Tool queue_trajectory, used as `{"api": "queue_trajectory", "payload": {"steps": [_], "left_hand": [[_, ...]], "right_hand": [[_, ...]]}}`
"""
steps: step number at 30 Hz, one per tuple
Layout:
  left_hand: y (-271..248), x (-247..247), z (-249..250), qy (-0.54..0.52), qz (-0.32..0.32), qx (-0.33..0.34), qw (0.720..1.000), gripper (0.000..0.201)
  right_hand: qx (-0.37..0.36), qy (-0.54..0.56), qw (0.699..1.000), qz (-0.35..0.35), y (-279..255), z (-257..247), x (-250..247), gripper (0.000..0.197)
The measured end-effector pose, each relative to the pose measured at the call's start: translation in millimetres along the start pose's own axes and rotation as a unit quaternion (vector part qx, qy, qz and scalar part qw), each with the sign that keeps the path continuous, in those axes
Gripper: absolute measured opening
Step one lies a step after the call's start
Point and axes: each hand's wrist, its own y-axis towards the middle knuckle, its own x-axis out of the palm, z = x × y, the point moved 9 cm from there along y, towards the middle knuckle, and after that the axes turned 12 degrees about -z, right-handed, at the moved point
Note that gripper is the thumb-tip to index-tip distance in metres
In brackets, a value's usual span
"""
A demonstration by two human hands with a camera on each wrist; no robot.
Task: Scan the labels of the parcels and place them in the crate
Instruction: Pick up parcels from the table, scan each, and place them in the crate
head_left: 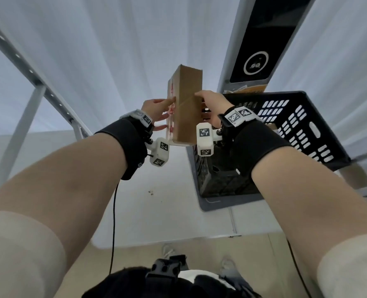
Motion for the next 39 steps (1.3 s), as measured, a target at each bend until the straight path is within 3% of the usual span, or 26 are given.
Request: {"api": "queue_trajectory", "payload": {"steps": [3, 9, 14, 19, 23, 26, 30, 32, 39], "left_hand": [[-19, 21, 18, 0.013, 0.012, 0.007, 1.0, 0.051], [-54, 85, 39, 0.034, 0.0, 0.02, 0.999, 0.085], [-86, 166, 46, 0.008, -0.047, 0.038, 0.998, 0.058], [-119, 244, 62, 0.003, -0.041, 0.08, 0.996, 0.071], [-137, 284, 92, 0.022, -0.018, 0.104, 0.994, 0.083], [-155, 302, 124, 0.047, -0.009, 0.145, 0.988, 0.091], [-197, 330, 156, 0.035, -0.049, 0.178, 0.982, 0.038], [-214, 338, 171, 0.039, -0.052, 0.194, 0.979, 0.029], [-260, 333, 215, 0.086, -0.048, 0.243, 0.965, 0.066]], "right_hand": [[-0.028, -0.021, 0.999, 0.004, -15, -13, -19, 0.029], [-0.085, -0.016, 0.996, -0.008, -83, -35, -73, 0.018], [-0.121, -0.011, 0.992, -0.019, -137, -37, -131, 0.02], [-0.158, -0.008, 0.987, -0.007, -188, -38, -197, 0.042], [-0.183, 0.01, 0.983, -0.018, -232, -50, -232, 0.044], [-0.214, 0.012, 0.976, -0.023, -260, -70, -251, 0.045], [-0.248, 0.02, 0.968, -0.026, -292, -94, -261, 0.038], [-0.264, 0.021, 0.964, -0.022, -307, -105, -262, 0.042], [-0.298, 0.019, 0.954, -0.009, -353, -139, -258, 0.035]]}}
